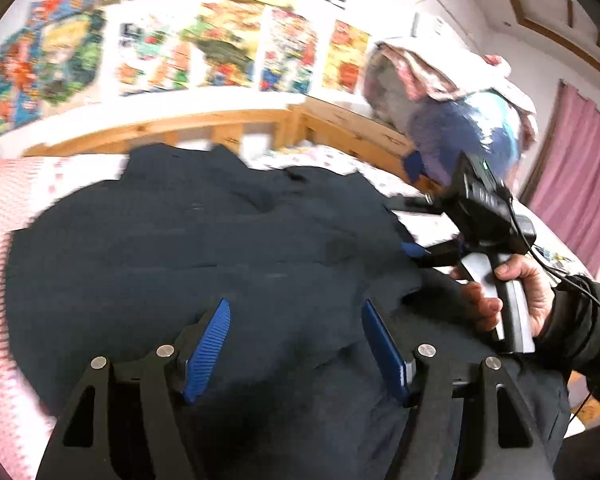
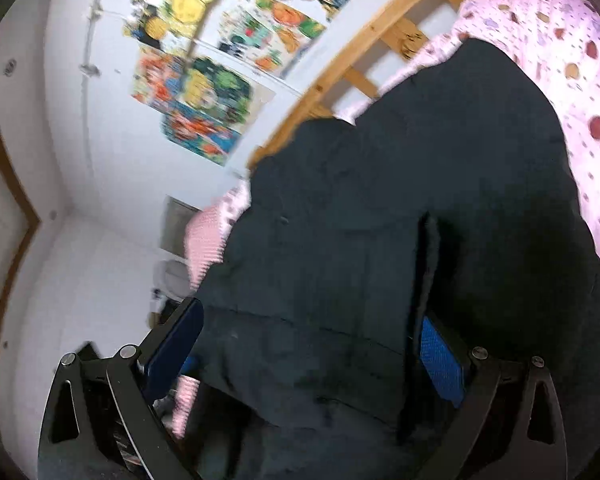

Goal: Fold large clothes

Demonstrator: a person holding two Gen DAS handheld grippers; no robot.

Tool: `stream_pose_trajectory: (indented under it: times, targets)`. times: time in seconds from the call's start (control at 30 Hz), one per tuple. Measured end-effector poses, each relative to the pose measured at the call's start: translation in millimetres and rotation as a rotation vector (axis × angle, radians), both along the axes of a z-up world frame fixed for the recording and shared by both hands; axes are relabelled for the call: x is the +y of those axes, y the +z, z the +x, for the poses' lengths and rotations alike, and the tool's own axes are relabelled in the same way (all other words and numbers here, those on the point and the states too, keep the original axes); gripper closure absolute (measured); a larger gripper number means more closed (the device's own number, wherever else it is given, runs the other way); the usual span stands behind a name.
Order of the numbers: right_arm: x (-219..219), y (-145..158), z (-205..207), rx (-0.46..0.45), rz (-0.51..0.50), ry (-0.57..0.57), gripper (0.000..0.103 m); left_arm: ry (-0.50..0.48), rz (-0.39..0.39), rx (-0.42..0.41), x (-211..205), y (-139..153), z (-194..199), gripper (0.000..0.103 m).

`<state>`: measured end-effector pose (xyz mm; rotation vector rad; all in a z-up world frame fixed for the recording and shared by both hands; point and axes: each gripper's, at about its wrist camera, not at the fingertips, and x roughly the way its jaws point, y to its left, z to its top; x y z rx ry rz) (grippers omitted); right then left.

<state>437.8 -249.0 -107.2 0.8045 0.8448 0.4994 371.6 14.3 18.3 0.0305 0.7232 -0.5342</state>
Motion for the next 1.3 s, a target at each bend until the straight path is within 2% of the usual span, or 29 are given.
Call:
stream_pose_trajectory:
  times: [0.07, 0.17, 0.23, 0.3, 0.33, 0.43, 0.57, 0.67, 0.77, 0.87, 0.93, 1.0, 1.03, 1.1, 1.2, 1.23, 1.3]
  targets:
    - [5.8, -3.8, 0.2, 0.030, -0.058, -0.014, 0.010, 0.094, 0.011, -0.014, 34.9, 9.5, -3.5, 0.033]
    - [7.8, -1.6, 0.1, 0.051, -0.137, -0.045, 0.042, 0.220, -0.001, -0.008, 79.3, 15.8, -0.8, 0.029]
    - [8.2, 2.9, -0.8, 0.062, -0.216, -0.072, 0.080, 0.314, 0.008, 0.003, 109.1, 15.3, 5.0, 0.028]
    - [3.7, 7.4, -1.0, 0.064, -0.259, -0.087, 0.093, 0.389, 0.007, 0.029, 133.0, 12.5, 13.1, 0.028]
    - [2.1, 13.3, -2.3, 0.043, -0.265, -0.092, 0.096, 0.408, 0.002, 0.037, 139.0, 11.1, 16.2, 0.028]
    - [-3.8, 44.8, -11.2, -0.056, -0.328, -0.129, 0.098, 0.452, -0.006, 0.054, 150.7, 8.2, 27.2, 0.028]
    - [-19.7, 90.8, -19.8, -0.169, -0.415, -0.227, 0.098, 0.450, 0.008, 0.042, 141.6, 7.4, 40.4, 0.028]
    - [-38.5, 104.1, -15.4, -0.179, -0.424, -0.276, 0.098, 0.442, 0.008, 0.048, 132.1, 4.5, 49.7, 0.028]
    - [-41.8, 97.6, -8.5, -0.144, -0.471, -0.261, 0.098, 0.435, 0.018, 0.057, 120.9, -0.8, 59.5, 0.028]
    - [-38.8, 87.4, -2.1, -0.081, -0.628, -0.283, 0.083, 0.432, 0.046, 0.051, 109.8, -5.7, 70.3, 0.028]
    - [-43.4, 90.2, 0.2, -0.071, -0.678, -0.314, 0.058, 0.427, 0.056, 0.054, 101.3, -9.2, 78.9, 0.028]
    - [-47.9, 98.0, -1.6, -0.098, -0.701, -0.346, 0.052, 0.420, 0.070, 0.052, 92.8, -12.7, 86.0, 0.028]
    - [-47.2, 98.7, -3.2, -0.110, -0.712, -0.343, 0.052, 0.419, 0.088, 0.052, 88.0, -15.6, 89.6, 0.028]
    - [-38.0, 100.2, 1.7, -0.125, -0.741, -0.299, 0.052, 0.453, 0.181, 0.072, 75.7, -28.3, 98.6, 0.028]
    - [-14.5, 90.0, 10.0, -0.133, -0.818, -0.168, 0.052, 0.458, 0.287, 0.154, 63.4, -56.6, 109.9, 0.021]
    - [-4.9, 80.4, 14.7, -0.112, -0.869, -0.116, 0.052, 0.458, 0.314, 0.169, 61.8, -65.8, 112.2, 0.019]
    - [7.7, 59.0, 18.7, -0.059, -0.940, -0.049, 0.052, 0.463, 0.307, 0.178, 64.4, -74.9, 111.7, 0.015]
